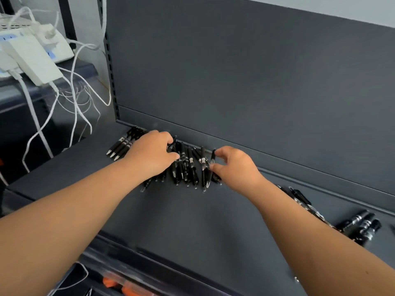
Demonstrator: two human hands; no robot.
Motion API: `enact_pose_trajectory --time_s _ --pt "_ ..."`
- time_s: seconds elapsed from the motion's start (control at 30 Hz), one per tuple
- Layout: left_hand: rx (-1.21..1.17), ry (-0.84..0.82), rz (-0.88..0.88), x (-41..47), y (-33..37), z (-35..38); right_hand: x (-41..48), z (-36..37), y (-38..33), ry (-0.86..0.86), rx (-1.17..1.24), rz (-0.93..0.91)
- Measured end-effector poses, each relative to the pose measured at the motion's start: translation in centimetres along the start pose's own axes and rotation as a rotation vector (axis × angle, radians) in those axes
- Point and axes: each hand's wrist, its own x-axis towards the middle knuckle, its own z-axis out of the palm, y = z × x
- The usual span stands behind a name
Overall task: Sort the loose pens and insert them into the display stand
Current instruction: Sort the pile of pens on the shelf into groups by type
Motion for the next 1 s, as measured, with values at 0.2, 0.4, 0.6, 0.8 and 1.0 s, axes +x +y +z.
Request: enact_pose_trajectory --time_s 0.2,0.4,0.6,0.8,1.0 --pt "0.061 -0.010 0.309 -1.9 6.8 3.5 -4.4 -4.6 4.9 0.057 -0.036 0.011" --pt "0.031 -0.124 0.448 -3.8 14.0 7.7 -9.4 -10.2 12.1 0.155 -0.061 0.095" --pt "0.053 -0.211 0.590 -4.8 19.6 11.2 -12.4 -14.6 20.1 0.206 -0.262 0.203" --pt "0.150 -0.341 0.711 -5.3 23.2 13.8 -14.2 -15.5 25.5 0.115 -0.370 0.171" --pt "0.388 -0.516 0.695 -5.6 25.8 14.9 -13.5 -16.2 26.8 -0.085 -0.444 0.120"
